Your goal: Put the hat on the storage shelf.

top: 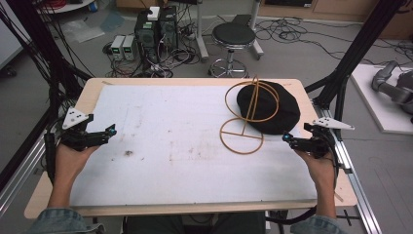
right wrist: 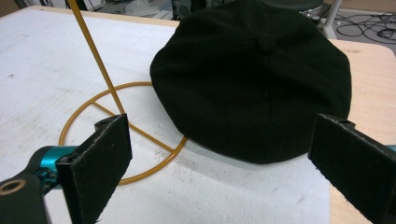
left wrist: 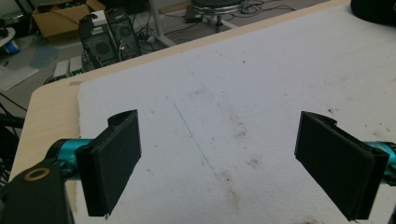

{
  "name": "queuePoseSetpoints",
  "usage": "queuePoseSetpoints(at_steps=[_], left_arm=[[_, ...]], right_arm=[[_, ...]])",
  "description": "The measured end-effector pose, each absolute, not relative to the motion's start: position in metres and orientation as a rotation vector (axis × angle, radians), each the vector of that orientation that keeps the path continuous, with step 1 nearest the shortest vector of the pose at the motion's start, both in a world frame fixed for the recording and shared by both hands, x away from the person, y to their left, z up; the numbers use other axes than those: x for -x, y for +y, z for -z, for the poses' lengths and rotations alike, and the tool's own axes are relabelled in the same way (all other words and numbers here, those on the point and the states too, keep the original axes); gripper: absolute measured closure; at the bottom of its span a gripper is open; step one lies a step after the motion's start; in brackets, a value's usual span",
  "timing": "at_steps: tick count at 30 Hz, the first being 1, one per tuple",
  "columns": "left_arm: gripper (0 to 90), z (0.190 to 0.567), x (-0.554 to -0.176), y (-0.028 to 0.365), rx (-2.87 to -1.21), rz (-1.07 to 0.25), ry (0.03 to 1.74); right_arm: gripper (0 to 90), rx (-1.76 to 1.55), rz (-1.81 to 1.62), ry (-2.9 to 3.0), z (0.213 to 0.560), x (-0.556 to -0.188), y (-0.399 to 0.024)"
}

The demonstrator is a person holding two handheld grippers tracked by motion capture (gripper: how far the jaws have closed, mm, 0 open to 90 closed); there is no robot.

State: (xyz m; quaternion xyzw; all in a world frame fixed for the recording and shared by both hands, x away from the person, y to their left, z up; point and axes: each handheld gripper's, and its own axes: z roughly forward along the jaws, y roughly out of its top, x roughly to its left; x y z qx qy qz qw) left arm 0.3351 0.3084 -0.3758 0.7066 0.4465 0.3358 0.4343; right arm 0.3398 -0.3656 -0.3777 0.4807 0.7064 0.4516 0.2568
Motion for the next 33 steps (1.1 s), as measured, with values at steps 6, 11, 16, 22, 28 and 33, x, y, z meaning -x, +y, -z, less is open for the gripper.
queuePoseSetpoints(at_steps=[6, 11, 16, 22, 28, 33], left_arm=[[15.0, 0.3747, -0.3343, 0.3088, -1.760, -0.841, 1.114], [15.1, 0.3742, -0.3342, 0.3107, -1.761, -0.847, 1.116], [15.4, 0.3743, -0.3339, 0.3106, -1.769, -0.843, 1.115], [15.4, 0.3743, -0.3326, 0.3108, -1.773, -0.844, 1.115], [15.4, 0.3742, -0.3306, 0.3112, -1.769, -0.845, 1.114], [15.4, 0.3745, -0.3287, 0.3115, -1.770, -0.843, 1.114]], right_arm=[[5.9, -1.300, -1.213, 1.930, 0.3789, -0.3402, -0.3648], [5.9, -1.292, -1.205, 1.937, 0.3791, -0.3408, -0.3632], [5.9, -1.292, -1.203, 1.936, 0.3801, -0.3410, -0.3632], [5.9, -1.301, -1.209, 1.927, 0.3794, -0.3410, -0.3628], [5.9, -1.295, -1.195, 1.926, 0.3809, -0.3441, -0.3631], [5.9, -1.301, -1.181, 1.927, 0.3828, -0.3479, -0.3635]])
